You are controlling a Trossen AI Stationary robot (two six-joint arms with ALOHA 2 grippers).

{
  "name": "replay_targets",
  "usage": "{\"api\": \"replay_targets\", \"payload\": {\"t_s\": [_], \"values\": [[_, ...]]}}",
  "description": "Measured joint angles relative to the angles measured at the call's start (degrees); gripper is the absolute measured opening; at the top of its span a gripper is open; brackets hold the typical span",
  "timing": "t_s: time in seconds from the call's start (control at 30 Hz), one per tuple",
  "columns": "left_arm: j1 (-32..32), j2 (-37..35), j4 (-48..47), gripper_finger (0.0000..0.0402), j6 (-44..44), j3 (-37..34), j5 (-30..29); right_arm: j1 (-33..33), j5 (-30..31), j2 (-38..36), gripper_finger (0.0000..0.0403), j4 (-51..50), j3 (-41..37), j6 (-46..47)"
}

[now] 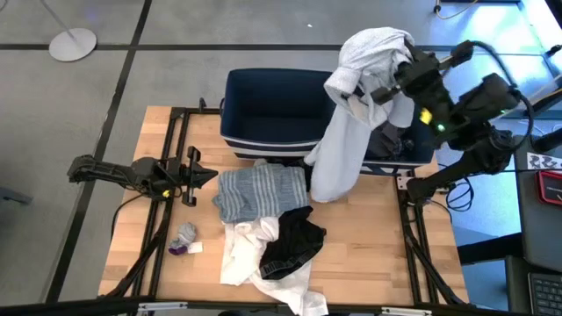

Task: Sort clothes
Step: Put the light gray patterned polo into the right blue laundry organizer

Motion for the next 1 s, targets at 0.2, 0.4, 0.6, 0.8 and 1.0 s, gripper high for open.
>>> {"api": "replay_targets", "payload": {"t_s": [0.2,0.4,0.6,0.8,1.0], "values": [[0.00,0.01,-0.06,0.0004,0.11,-0.01,0.00,-10.24,4.31,0.03,0.0033,-23.28,-0.11,15.12],[0.02,0.00,-0.05,0.0004,0.04,-0.02,0.00,-22.02,0.34,0.03,0.0033,-55.15,-0.11,44.56],[0.01,0.01,-0.03,0.0004,0.46,-0.01,0.00,-35.41,-17.70,1.69,0.0033,-77.87,-0.11,70.40],[0.00,0.00,-0.03,0.0004,0.44,-0.02,0.00,-44.45,-29.60,5.61,0.0033,-88.92,-0.11,79.31],[0.01,0.01,-0.04,0.0004,0.04,0.00,0.00,-48.04,-33.77,9.63,0.0033,-93.41,-0.11,83.37]]}}
